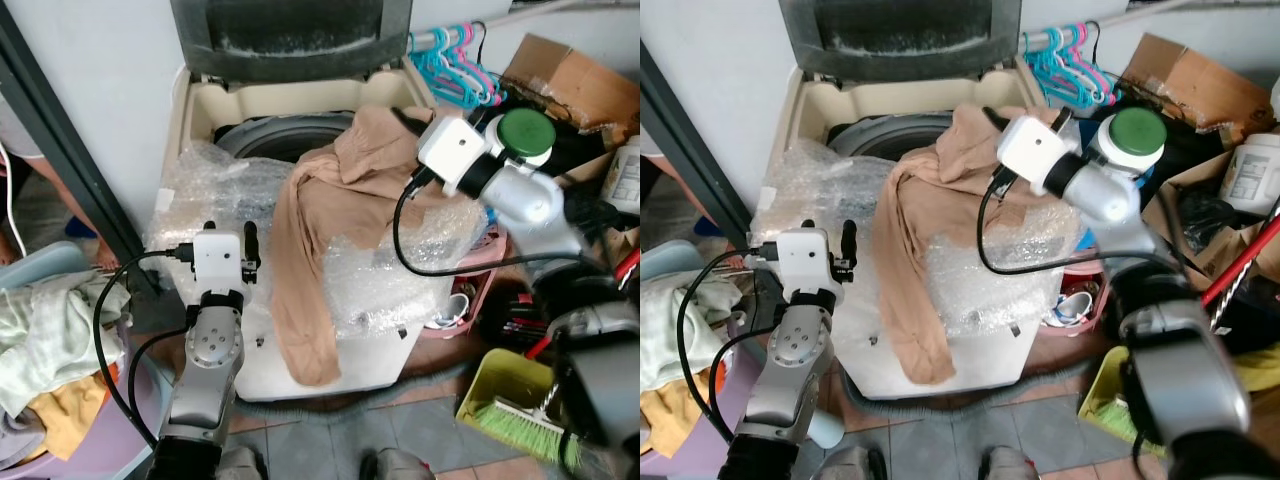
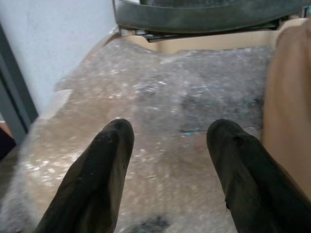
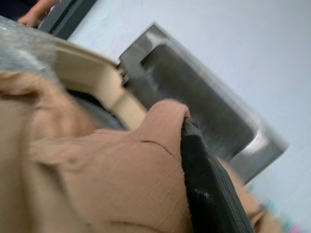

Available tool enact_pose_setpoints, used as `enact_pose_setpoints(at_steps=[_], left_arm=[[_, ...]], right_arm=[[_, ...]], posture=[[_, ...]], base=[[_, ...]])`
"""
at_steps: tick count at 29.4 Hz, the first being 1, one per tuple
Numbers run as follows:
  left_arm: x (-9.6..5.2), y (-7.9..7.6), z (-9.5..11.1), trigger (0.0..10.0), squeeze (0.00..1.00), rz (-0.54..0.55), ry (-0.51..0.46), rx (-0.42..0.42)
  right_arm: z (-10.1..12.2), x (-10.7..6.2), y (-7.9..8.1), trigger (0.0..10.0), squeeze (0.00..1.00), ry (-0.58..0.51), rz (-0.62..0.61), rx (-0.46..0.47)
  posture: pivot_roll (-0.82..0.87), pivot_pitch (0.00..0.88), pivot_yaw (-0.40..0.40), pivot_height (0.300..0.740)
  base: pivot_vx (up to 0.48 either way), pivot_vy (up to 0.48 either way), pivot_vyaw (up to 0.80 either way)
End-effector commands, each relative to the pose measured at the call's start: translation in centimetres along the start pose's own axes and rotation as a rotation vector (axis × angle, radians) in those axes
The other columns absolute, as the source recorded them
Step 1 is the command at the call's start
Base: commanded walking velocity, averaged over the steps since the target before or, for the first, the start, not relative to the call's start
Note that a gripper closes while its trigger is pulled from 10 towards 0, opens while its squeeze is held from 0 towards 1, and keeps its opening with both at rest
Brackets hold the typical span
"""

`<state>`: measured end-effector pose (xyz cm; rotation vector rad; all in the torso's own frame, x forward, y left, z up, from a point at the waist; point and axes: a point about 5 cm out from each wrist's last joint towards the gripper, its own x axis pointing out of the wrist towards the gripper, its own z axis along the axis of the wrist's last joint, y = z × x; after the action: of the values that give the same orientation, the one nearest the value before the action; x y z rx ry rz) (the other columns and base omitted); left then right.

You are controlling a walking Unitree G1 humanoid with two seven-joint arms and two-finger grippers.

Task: Clothes washing

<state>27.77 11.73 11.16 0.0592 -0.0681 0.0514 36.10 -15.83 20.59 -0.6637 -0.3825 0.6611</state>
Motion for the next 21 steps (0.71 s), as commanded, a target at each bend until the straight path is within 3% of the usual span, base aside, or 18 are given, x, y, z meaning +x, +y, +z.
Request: enact_pose_setpoints(at_steps=[1, 3, 4, 5, 6, 7, 8, 9, 13, 14, 15, 21], left_arm=[[0.1, -0.4, -0.1, 10.0, 0.0, -0.023, 0.009, -0.015], [0.1, -0.5, -0.2, 10.0, 0.0, -0.032, 0.012, -0.014], [0.1, -0.5, -0.2, 10.0, 0.0, -0.037, 0.012, -0.014], [0.1, -0.4, -0.2, 10.0, 0.0, -0.038, 0.012, -0.015], [0.2, -0.3, -0.2, 10.0, 0.0, -0.038, 0.014, -0.014], [0.2, -0.3, -0.2, 10.0, 0.0, -0.037, 0.015, -0.014], [0.2, -0.2, -0.3, 10.0, 0.0, -0.038, 0.015, -0.012], [0.2, -0.2, -0.3, 10.0, 0.0, -0.04, 0.016, -0.008], [0.3, -0.1, -0.2, 10.0, 0.0, -0.046, 0.015, -0.004], [0.5, 0.0, -0.1, 10.0, 0.0, -0.045, 0.014, -0.002], [0.6, 0.0, -0.1, 10.0, 0.0, -0.044, 0.013, -0.002], [0.0, 0.2, -0.8, 10.0, 0.0, -0.045, 0.043, 0.001]], right_arm=[[-0.3, -0.8, -0.4, 0.0, 0.0, 0.011, -0.028, 0.053], [-0.6, -1.1, 0.1, 0.0, 0.0, 0.011, -0.034, 0.098], [-0.5, -1.1, 0.4, 1.8, 0.0, 0.012, -0.045, 0.118], [-0.4, -1.2, 0.5, 1.8, 0.0, 0.009, -0.048, 0.126], [-0.2, -1.2, 0.8, 3.6, 0.0, 0.008, -0.053, 0.142], [-0.1, -1.2, 0.8, 4.6, 0.0, 0.009, -0.054, 0.146], [0.0, -1.2, 0.9, 9.3, 0.0, 0.008, -0.053, 0.148], [0.3, -1.1, 1.0, 10.0, 0.0, 0.012, -0.053, 0.152], [0.4, -0.8, 1.0, 10.0, 0.0, 0.018, -0.054, 0.172], [0.3, -0.7, 1.1, 10.0, 0.75, 0.029, -0.052, 0.206], [0.3, -0.6, 1.2, 10.0, 1.0, 0.033, -0.041, 0.229], [0.1, -0.8, 2.3, 10.0, 1.0, 0.059, 0.053, 0.299]], posture=[[-0.1, 0.0, 0.048, 0.74], [-0.1, 0.0, 0.05, 0.74], [-0.1, 0.0, 0.054, 0.74], [-0.1, 0.0, 0.054, 0.74], [-0.1, 0.0, 0.056, 0.74], [-0.1, 0.0, 0.056, 0.74], [-0.1, 0.0, 0.061, 0.74], [-0.1, 0.0, 0.061, 0.74], [-0.09, 0.0, 0.064, 0.74], [-0.09, 0.0, 0.066, 0.74], [-0.09, 0.0, 0.066, 0.74], [-0.08, 0.0, 0.067, 0.74]], base=[[0.0, 0.0, 0.0], [0.0, 0.0, 0.0], [0.0, 0.0, 0.0], [0.0, 0.0, 0.0], [0.0, 0.0, 0.0], [0.0, 0.0, 0.0], [0.0, 0.0, 0.0], [0.0, 0.0, 0.0], [0.0, 0.0, 0.0], [0.0, 0.0, 0.0], [0.0, 0.0, 0.0], [0.0, 0.0, 0.0]])
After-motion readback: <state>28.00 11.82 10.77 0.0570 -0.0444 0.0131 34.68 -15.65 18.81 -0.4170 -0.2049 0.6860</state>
